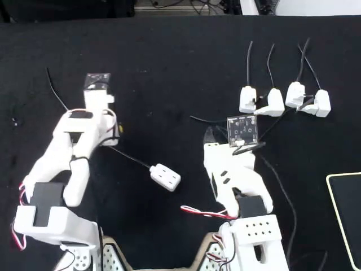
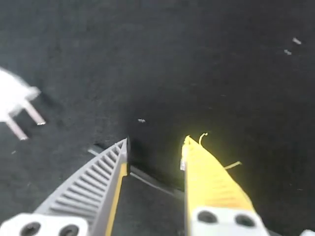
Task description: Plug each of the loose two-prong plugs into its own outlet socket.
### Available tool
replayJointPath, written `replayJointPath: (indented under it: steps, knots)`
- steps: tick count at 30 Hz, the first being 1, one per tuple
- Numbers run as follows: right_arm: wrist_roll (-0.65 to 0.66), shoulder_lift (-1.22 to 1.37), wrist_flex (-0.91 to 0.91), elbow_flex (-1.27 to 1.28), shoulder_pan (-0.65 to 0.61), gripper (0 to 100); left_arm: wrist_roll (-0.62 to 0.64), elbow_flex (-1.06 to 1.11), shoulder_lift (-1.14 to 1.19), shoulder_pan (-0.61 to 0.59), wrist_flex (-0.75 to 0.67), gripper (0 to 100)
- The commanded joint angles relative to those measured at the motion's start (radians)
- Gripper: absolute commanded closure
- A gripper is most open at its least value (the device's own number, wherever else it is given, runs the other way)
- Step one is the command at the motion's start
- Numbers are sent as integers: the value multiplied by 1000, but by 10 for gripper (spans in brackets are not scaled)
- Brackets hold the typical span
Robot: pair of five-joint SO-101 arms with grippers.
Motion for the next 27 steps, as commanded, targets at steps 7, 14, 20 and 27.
replayJointPath:
  steps: [7, 14, 20, 27]
  knots:
    - [-2, -24, -18, -56, -15, 946, -132, 5, -6, -140, 203, 823]
    - [-2, -24, -18, -56, -15, 946, -239, 7, -8, -216, 364, 823]
    - [-2, -24, -18, -56, -15, 946, -336, 48, -8, -216, 442, 823]
    - [-2, -24, -18, -56, -15, 946, -354, 4, -192, -291, 417, 821]
